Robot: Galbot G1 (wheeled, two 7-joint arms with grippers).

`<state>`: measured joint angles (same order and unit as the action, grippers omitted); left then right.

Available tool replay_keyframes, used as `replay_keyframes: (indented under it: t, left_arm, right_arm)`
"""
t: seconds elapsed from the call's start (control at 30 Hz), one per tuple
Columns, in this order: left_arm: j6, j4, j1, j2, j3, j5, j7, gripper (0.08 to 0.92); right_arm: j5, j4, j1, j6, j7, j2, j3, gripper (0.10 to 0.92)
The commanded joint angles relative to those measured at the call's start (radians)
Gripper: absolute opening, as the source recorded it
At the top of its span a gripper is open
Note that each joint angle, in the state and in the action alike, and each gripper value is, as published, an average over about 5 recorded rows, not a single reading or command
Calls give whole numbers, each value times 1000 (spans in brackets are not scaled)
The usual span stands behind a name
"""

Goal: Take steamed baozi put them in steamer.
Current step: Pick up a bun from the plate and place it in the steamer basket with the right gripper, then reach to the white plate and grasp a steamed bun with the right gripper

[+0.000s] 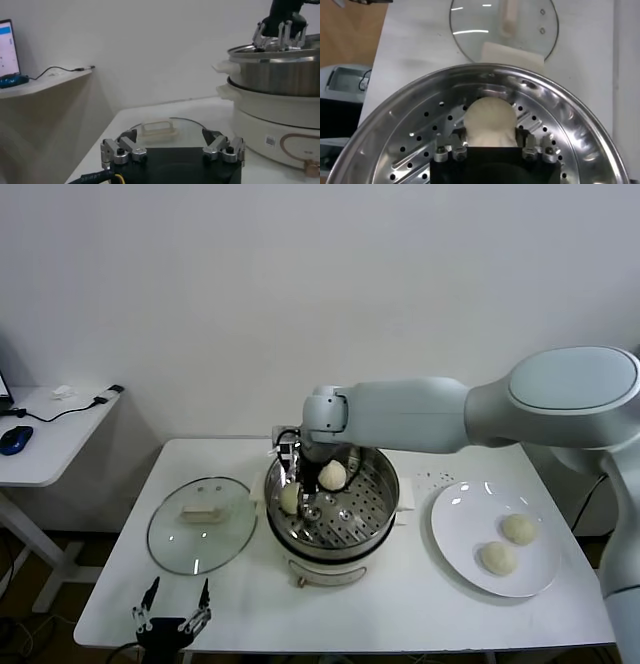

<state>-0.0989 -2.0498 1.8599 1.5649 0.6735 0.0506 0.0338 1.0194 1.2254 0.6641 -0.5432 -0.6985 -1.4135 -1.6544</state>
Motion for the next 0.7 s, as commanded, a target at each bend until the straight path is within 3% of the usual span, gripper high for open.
replay_keyframes:
  t: [0.03, 0.17, 0.43, 0.7]
  left_arm:
    - [-2, -1, 4, 1, -1, 1, 0, 823]
    - [-1, -5, 4, 1, -5, 3, 0, 823]
    - [0, -15, 9, 2, -12, 8, 1, 823]
    - [1, -22, 16, 7, -10, 11, 1, 823]
  right_arm:
    - [1, 20, 25, -1, -6, 25, 2, 777]
    - [-1, 67, 93, 12, -33, 85, 2, 819]
    - [-55, 184, 250, 92, -149, 316, -25, 823]
    - [-221, 297, 363, 196, -294, 605, -84, 823]
